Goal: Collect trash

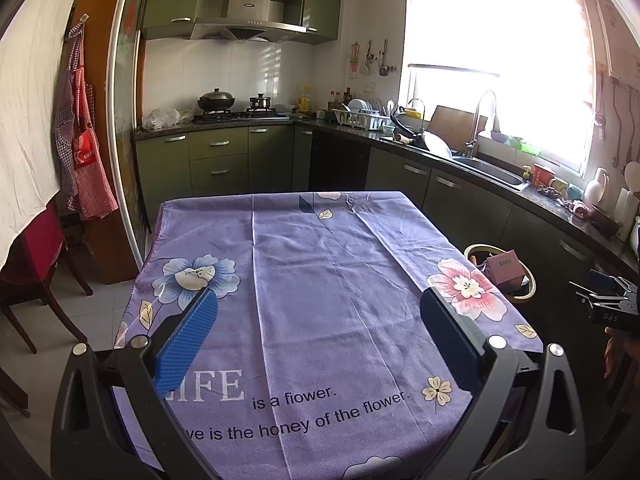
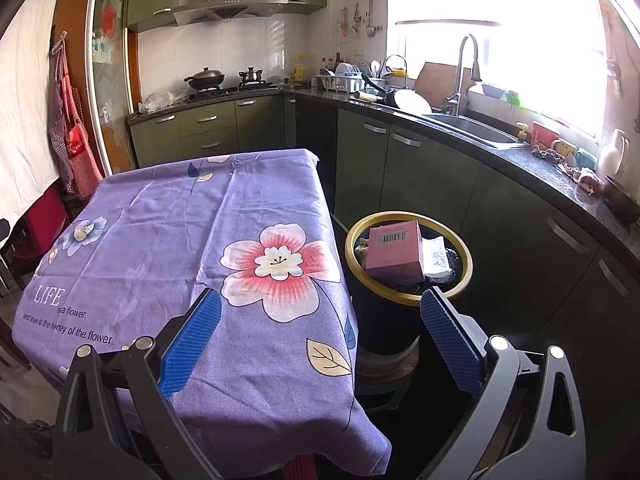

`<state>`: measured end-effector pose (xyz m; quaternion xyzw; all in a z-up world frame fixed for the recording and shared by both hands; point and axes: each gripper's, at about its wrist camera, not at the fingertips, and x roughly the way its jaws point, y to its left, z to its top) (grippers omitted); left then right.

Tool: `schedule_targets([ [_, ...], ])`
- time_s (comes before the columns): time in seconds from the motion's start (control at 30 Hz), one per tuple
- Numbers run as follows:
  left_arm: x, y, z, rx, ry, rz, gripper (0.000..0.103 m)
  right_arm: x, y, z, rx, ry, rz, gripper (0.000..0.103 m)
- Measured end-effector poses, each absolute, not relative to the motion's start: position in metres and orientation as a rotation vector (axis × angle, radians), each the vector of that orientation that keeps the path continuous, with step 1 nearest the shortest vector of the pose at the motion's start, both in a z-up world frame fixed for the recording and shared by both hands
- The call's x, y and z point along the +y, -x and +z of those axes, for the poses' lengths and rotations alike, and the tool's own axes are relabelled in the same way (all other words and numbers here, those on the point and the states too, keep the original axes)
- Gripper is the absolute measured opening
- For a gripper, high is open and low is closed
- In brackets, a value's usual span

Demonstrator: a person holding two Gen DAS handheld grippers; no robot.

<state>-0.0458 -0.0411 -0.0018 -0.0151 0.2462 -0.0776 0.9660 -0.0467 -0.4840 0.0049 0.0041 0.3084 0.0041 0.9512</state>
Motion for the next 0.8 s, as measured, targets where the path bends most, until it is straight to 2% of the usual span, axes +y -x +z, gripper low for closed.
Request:
schedule_targets([
  [0.53,-0.036,0.039,-0.007,0.495,0.033,-0.154,0.096,-0.485,0.04,0.0,0.643,-0.005,0.014,0.098],
  [0.8,-0.022,-0.013,-0.025,0.579,0.031,-0.111,0.097,-0.474,-0.001,-0.006,0.688,0.017,0.098,0.098],
])
